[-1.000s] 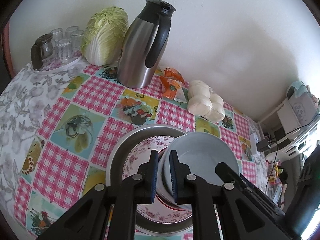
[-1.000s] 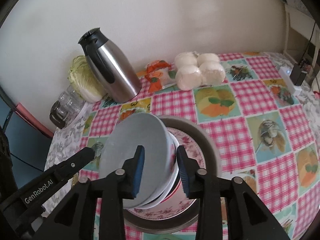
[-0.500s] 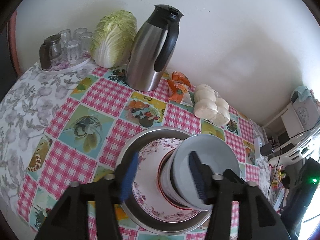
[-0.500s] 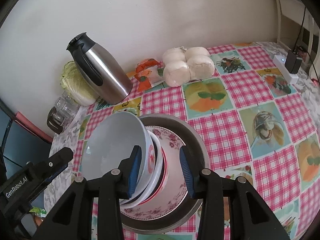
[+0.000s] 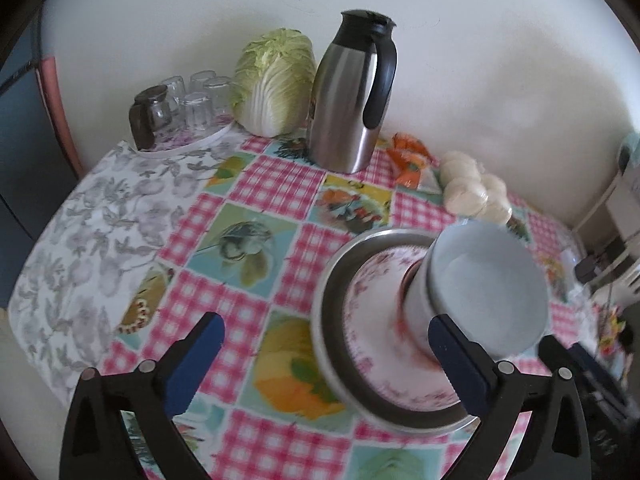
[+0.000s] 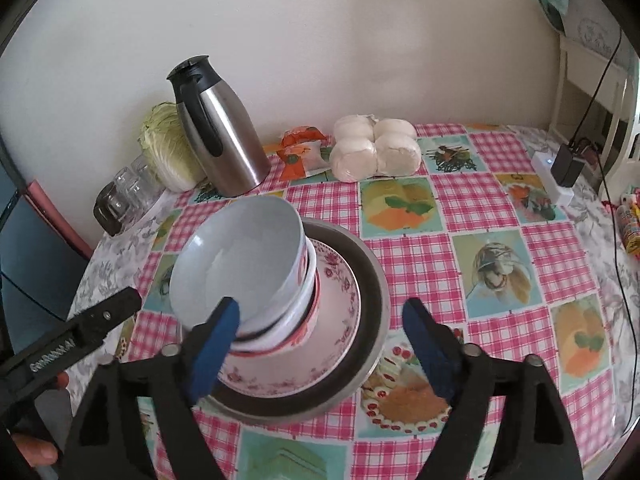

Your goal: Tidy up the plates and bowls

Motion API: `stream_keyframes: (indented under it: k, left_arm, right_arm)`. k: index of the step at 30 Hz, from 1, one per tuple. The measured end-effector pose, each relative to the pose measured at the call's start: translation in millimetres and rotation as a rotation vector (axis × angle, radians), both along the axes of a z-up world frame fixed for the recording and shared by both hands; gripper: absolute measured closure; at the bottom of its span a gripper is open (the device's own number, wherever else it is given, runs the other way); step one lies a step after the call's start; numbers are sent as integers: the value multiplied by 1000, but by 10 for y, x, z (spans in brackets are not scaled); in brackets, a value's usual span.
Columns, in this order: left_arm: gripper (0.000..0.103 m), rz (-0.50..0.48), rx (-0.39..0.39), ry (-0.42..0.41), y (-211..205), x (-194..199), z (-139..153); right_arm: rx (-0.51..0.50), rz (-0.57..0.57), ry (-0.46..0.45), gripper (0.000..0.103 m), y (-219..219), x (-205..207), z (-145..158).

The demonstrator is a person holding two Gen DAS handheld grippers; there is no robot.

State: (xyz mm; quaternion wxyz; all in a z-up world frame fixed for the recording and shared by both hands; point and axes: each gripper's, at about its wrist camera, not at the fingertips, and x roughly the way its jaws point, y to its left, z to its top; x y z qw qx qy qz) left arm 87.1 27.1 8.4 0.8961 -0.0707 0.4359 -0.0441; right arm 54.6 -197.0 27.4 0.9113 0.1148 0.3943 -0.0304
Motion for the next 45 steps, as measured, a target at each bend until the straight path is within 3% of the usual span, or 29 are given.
stream_keyframes:
  k: [2,6,18,26,45]
  left_arm:
    - [0,-11,37,-5,4,-57,-45]
    - [0,-38,103,-20,37,-188,-168]
    - [0,-100,153,4,166,-372,-538]
    - [0,-107,133,40,253,-336,-695]
    - [0,-122,137,42,235,-334,-709]
  right_arm:
    - [-25,3,-5,12,14,-80,-25]
    - [-76,14,-7,12,45,-226,-131]
    - [-73,30,130,12,71,-409,-572]
    - [-108,49,164,12,127,-415,-665]
    - [-128,53,185,12,138,-387,-713]
